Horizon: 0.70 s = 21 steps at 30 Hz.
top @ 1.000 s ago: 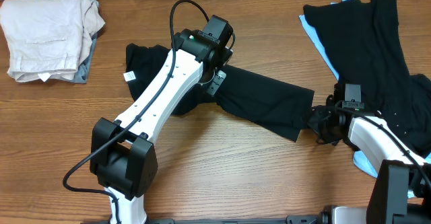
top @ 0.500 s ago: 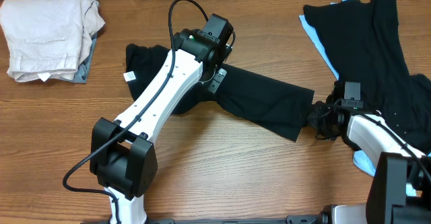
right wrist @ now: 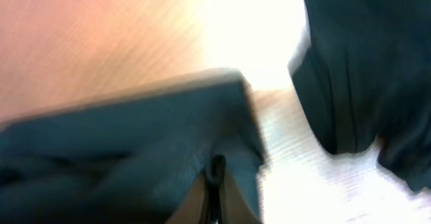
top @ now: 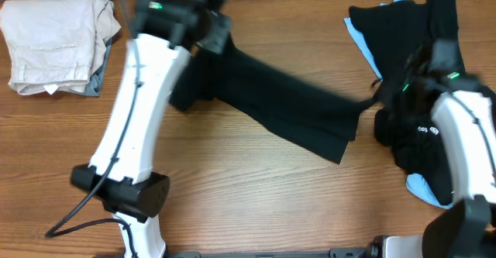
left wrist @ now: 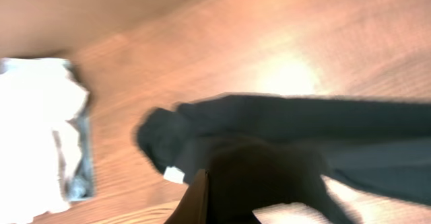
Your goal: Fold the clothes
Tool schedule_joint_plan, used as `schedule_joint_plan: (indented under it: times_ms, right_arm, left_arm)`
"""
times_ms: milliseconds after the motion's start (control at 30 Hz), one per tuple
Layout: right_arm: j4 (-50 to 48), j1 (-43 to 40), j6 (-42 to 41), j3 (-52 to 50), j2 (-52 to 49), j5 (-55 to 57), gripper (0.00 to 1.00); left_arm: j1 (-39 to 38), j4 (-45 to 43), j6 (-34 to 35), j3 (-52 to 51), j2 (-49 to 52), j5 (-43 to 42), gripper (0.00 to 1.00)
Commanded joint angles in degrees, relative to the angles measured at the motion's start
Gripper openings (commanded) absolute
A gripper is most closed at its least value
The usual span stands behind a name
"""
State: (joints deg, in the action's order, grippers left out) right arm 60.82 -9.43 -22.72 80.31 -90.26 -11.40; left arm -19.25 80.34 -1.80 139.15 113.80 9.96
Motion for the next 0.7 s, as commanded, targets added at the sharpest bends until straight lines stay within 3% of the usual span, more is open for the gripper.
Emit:
schedule_joint_plan:
  times_ms: [0,233,333,467,667]
  right_arm:
    - [6.01,-1.33,5.99,17.14,2.82,-0.26,0.04]
    - [14.23,-3.08,6.49,41.31,2.84,-0.28,0.04]
    - [17.29,-3.08,6.49,48.09,2.84,-0.28,0.04]
    - [20.31,-3.08,7.41,54.14,3.02,-0.33,0.04]
    - [26.86,-3.08,9.51,62.29,7.37,-0.2,0.04]
  left_arm:
    - [3.82,2.67,0.52,9.38,-0.72,1.46,0.04]
    - [8.0,5.79,0.52,17.29,-2.56,14.78,0.04]
    - [8.79,4.46,0.76,21.33,-6.03,27.91,0.04]
    - [9.2,0.39,0.74,24.61,-10.84,33.79,0.04]
    - [9.2,-5.4,0.76,25.27,-21.2,35.47,0.04]
